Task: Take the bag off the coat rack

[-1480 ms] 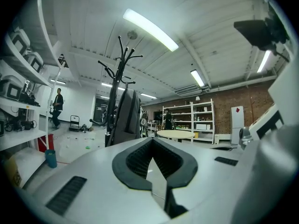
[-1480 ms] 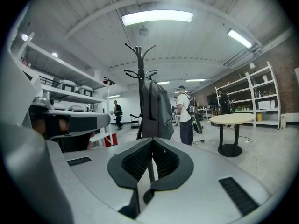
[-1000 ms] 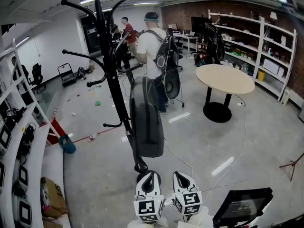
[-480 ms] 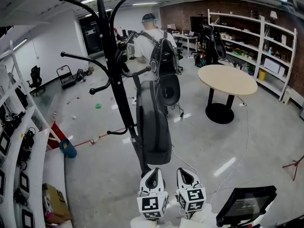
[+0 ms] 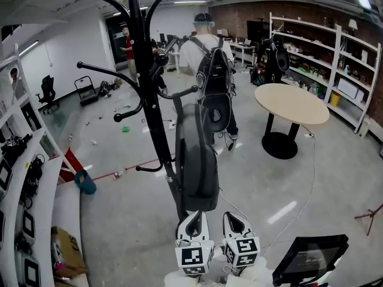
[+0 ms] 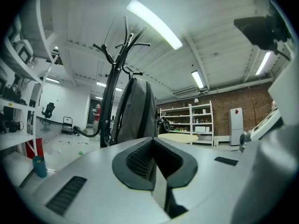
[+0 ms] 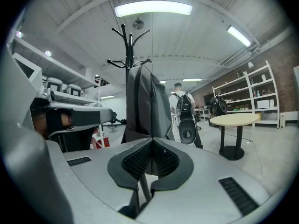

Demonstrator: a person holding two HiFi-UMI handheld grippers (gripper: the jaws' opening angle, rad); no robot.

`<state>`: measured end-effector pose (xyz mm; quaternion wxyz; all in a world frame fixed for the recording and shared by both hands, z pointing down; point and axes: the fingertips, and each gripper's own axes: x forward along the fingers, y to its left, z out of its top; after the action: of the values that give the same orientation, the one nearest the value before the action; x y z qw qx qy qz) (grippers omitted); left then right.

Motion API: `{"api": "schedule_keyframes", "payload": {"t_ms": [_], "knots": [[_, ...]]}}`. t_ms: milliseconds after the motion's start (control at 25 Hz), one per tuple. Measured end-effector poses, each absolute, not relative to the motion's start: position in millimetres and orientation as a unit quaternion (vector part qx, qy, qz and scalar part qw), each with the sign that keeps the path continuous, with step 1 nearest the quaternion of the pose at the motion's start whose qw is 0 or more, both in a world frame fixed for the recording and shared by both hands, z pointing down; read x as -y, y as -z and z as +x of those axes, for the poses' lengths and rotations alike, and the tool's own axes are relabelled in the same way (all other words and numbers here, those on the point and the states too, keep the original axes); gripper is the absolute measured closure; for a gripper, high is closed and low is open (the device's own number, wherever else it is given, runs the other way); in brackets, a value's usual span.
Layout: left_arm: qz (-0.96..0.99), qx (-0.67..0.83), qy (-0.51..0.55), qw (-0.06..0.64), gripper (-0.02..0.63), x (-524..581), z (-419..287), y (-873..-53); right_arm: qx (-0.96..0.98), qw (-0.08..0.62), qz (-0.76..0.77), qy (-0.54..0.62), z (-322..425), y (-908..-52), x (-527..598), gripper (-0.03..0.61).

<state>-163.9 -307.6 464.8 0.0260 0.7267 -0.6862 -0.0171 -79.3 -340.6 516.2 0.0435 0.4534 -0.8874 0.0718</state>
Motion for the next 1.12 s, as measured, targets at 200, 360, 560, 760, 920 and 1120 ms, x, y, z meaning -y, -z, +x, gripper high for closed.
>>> {"api": "schedule_keyframes", "payload": {"t_ms": [200, 360, 560, 760, 920, 1120], "knots": [[0.704, 0.710, 0.020, 0.015, 0.614, 321, -171, -446, 0.892, 0.042, 0.445, -0.064, -73, -509, 347, 0.568], [0.699, 0.715, 0.016, 0.011, 0.514, 330, -176, -436, 0.891, 0.045, 0.446, -0.074, -68, -515, 346, 0.568], [0.692, 0.722, 0.009, -0.003, 0.379, 341, -178, -418, 0.892, 0.041, 0.443, -0.078, -63, -514, 344, 0.568], [0.687, 0.726, 0.000, 0.005, 0.270, 357, -176, -402, 0.889, 0.038, 0.448, -0.088, -51, -519, 340, 0.568], [0.669, 0.743, 0.011, -0.012, 0.204, 365, -184, -382, 0.887, 0.037, 0.451, -0.091, -44, -521, 336, 0.568], [0.672, 0.740, 0.020, -0.029, 0.158, 383, -181, -362, 0.884, 0.039, 0.455, -0.095, -34, -524, 333, 0.568]]}}
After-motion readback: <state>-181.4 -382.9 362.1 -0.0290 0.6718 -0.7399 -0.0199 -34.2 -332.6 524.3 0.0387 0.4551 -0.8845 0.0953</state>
